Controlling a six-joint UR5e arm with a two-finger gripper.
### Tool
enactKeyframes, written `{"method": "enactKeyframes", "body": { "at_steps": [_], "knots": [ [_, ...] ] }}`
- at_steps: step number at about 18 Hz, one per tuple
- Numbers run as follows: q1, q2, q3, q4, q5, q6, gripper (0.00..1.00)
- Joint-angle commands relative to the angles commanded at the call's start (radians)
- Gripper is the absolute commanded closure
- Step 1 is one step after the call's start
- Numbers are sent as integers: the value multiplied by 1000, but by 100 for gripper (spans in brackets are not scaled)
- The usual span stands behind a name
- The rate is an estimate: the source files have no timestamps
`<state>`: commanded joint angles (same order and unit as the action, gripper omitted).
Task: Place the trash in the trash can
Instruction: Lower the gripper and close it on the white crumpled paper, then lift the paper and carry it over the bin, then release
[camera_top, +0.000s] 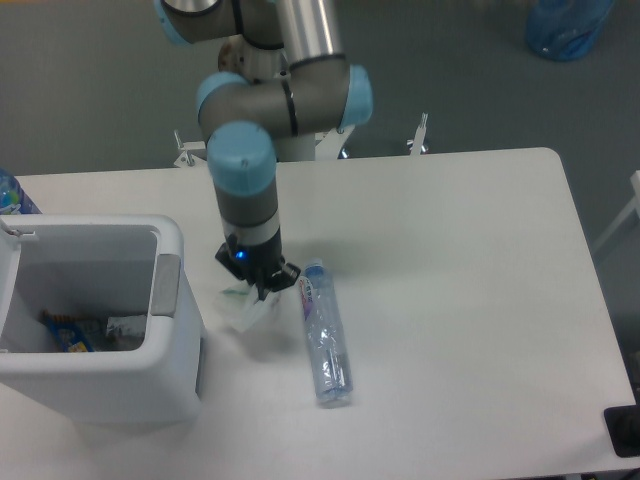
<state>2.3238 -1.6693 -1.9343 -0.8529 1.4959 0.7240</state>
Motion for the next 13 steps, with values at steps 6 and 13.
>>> {"method": "enactKeyframes", "body": {
  "at_steps": [6,13],
  "knots": [
    [150,143,11,0,-257,-8,99],
    [259,174,118,3,-515,-191,99]
  ]
}}
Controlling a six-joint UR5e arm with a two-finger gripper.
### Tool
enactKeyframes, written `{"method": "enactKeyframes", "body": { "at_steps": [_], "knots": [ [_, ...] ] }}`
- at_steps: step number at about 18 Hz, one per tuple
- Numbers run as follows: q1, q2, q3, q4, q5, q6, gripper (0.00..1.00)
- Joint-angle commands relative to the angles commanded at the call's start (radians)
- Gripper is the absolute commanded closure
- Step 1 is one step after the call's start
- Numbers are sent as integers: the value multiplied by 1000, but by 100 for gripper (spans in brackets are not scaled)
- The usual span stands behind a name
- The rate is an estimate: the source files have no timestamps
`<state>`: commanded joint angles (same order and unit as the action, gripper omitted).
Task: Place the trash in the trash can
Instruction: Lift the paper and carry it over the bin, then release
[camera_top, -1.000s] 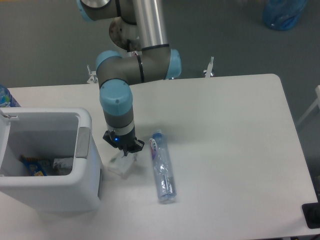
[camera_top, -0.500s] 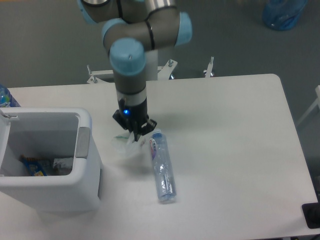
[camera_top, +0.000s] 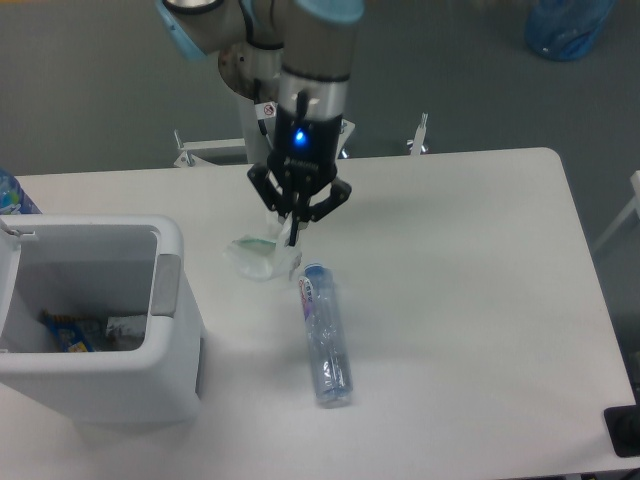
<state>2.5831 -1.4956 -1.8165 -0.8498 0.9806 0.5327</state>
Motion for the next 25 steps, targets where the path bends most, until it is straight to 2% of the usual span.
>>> {"method": "enactKeyframes", "body": {
  "at_steps": [3,9,13,19,25],
  "knots": [
    [5,-12,61,0,-88,-100,99],
    [-41,-38,137,3,-125,-237,99],
    [-124,-55,144,8,-126,-249,99],
    [-228,-144,230,8,-123,-286,99],
    [-308,-185,238,11,-122,-272,99]
  ]
}}
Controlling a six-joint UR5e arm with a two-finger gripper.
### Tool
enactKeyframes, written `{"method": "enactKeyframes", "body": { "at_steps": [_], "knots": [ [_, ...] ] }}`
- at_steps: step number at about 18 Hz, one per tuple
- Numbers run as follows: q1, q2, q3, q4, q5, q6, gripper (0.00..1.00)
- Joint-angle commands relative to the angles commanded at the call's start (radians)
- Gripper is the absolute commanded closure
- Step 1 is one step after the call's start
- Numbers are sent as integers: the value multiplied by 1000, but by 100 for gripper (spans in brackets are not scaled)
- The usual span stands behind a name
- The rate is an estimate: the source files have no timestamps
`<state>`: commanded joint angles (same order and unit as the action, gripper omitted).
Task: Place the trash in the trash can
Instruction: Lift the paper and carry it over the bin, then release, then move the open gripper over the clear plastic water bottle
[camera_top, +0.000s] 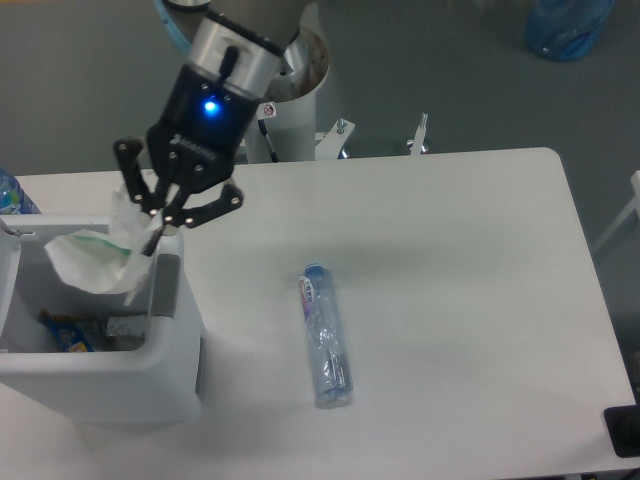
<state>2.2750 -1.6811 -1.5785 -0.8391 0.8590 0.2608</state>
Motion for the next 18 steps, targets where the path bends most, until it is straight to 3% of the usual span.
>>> {"method": "enactKeyframes", "body": {
  "at_steps": [6,7,10,11,18],
  "knots": [
    [-60,-42,-9,5,3,27,96],
    [-63,-43,-11,5,3,37,89],
    [-63,-46,-9,5,6,84,16],
    [-63,-46,-11,5,11,97,0],
    [-62,-28,-12,-2,107,83,0]
  ]
}}
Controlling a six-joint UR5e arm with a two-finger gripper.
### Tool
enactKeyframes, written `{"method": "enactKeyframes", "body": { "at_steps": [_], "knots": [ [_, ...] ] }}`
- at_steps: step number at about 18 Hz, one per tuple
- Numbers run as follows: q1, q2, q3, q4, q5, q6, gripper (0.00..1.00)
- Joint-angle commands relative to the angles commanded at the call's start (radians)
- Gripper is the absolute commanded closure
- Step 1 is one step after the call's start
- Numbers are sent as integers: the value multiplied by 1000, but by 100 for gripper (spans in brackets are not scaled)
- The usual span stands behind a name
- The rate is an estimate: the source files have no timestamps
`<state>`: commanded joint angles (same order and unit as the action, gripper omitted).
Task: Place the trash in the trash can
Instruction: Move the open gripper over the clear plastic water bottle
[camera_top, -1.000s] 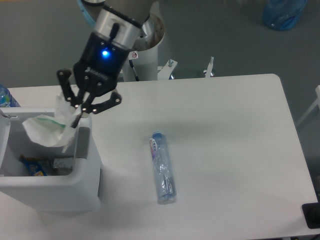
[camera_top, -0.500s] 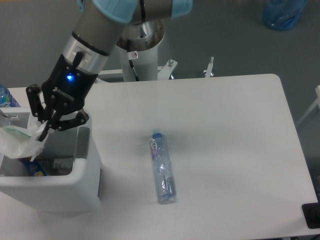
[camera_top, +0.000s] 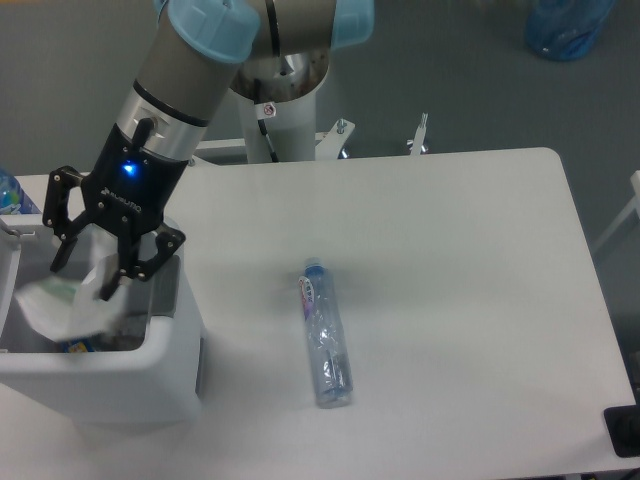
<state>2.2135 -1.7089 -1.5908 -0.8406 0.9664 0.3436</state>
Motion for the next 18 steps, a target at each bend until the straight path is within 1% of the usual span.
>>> {"method": "enactKeyframes", "body": {
  "at_steps": [3,6,9,12,13,15,18],
  "knots": [
    [12,3,9,0,80,-6,0],
    [55,8,23,-2,139,-31,0],
    [104,14,22,-9,241,-34,0],
    [167,11,12,-12,253,-35,0],
    [184,6,12,-12,253,-34,0],
    [209,-24,14,-12,271,-34,0],
    [218,-75,26,-9,368,-31,0]
  ]
}}
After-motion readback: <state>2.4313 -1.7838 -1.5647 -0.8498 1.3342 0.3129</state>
